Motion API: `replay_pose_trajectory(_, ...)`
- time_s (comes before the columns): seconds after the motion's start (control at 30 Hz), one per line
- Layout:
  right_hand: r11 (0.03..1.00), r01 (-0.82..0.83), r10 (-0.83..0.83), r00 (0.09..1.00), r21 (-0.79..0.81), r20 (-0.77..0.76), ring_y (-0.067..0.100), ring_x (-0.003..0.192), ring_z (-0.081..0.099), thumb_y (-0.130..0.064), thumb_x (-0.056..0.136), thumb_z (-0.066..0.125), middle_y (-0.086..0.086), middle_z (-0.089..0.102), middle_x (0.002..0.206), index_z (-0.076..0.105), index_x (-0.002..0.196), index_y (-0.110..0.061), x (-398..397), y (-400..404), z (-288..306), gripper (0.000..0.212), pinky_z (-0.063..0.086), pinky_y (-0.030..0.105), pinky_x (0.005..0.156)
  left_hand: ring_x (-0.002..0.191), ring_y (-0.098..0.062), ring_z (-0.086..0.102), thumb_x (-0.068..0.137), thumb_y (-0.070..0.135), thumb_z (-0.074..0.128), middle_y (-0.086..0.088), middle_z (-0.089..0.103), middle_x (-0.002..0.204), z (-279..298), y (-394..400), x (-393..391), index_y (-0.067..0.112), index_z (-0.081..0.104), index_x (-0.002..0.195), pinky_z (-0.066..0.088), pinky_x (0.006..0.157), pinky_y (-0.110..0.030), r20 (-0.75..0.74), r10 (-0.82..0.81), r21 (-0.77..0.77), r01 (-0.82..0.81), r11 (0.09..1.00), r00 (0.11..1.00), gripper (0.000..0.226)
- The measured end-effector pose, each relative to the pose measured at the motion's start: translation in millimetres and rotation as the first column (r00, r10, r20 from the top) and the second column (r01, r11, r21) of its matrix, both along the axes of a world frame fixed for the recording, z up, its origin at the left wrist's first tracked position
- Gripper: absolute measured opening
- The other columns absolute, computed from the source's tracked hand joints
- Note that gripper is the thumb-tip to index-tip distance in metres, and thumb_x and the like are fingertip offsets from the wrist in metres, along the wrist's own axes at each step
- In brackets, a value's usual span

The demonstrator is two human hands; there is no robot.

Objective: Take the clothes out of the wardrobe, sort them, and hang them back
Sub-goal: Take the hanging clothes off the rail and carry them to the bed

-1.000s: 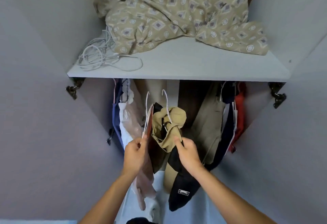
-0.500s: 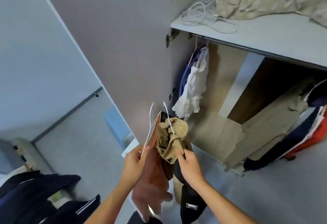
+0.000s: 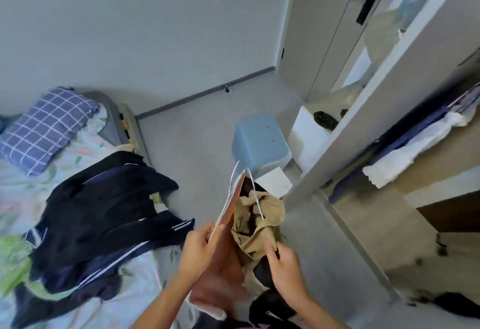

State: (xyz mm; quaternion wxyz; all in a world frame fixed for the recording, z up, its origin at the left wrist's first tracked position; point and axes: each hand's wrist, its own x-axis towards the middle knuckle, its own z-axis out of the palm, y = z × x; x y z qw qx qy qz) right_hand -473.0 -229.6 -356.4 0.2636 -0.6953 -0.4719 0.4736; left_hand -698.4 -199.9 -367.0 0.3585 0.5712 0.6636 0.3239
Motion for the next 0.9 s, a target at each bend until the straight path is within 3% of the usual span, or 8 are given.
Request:
replay_pose_trajectory(0.13, 0.998, -0.055, 0.057, 0.997, 0.026, -0.055, 0.005, 0.051, 0.031, -0.035, 0.106, 0.056, -0.011, 0.030, 0.052, 0.033, 0.062, -0.022, -74, 48, 15, 0.051, 0.024, 0.025, 0.053, 0.054, -0.009, 0.032, 0.100, 0.061, 0.051, 0.012, 0.035, 0.056, 10, 22, -72, 0.032, 0.034, 0.061, 0.025, 0.054, -0.028, 0.002, 0.086, 0.027, -0.086, 0.996, 0.996, 0.051)
replay_pose_trajectory(0.33, 0.982, -0.160, 0.169, 0.982, 0.101, -0.086, 0.006, 0.051, 0.031, -0.030, 0.107, 0.056, -0.013, 0.031, 0.049, 0.031, 0.062, -0.022, -171, 118, 33, 0.052, 0.026, 0.025, 0.051, 0.058, -0.008, 0.046, 0.104, 0.051, 0.055, 0.013, 0.049, 0.060, 35, 54, -159, 0.029, 0.046, 0.066, 0.035, 0.055, -0.026, -0.005, 0.247, 0.030, -0.247, 0.969, 0.969, 0.045)
replay_pose_trajectory(0.47, 0.959, -0.248, 0.262, 0.961, 0.138, -0.092, 0.005, 0.050, 0.037, -0.032, 0.106, 0.054, -0.012, 0.035, 0.048, 0.035, 0.062, -0.019, -222, 169, 39, 0.050, 0.032, 0.021, 0.051, 0.058, -0.008, 0.040, 0.105, 0.044, 0.058, 0.011, 0.043, 0.060, 37, 83, -199, 0.024, 0.039, 0.067, 0.032, 0.056, -0.029, -0.004, 0.357, 0.050, -0.356, 0.933, 0.934, 0.047)
replay_pose_trajectory(0.7, 0.907, -0.396, 0.418, 0.888, 0.145, -0.189, 0.004, 0.053, 0.040, -0.038, 0.108, 0.052, -0.012, 0.040, 0.052, 0.046, 0.065, -0.019, -294, 282, 29, 0.048, 0.034, 0.022, 0.053, 0.059, -0.007, 0.035, 0.104, 0.046, 0.059, 0.012, 0.037, 0.060, 41, 162, -254, 0.022, 0.034, 0.068, 0.031, 0.056, -0.028, -0.014, 0.566, 0.061, -0.564, 0.823, 0.824, 0.049)
replay_pose_trajectory(0.9, 0.814, -0.544, 0.574, 0.806, 0.202, -0.141, 0.011, 0.052, 0.039, -0.037, 0.108, 0.051, -0.009, 0.040, 0.050, 0.040, 0.062, -0.018, -354, 353, 32, 0.050, 0.035, 0.036, 0.055, 0.063, -0.008, 0.033, 0.104, 0.053, 0.055, 0.008, 0.037, 0.064, 44, 199, -299, 0.008, 0.041, 0.076, 0.033, 0.060, -0.033, -0.005, 0.708, 0.061, -0.707, 0.705, 0.706, 0.055)
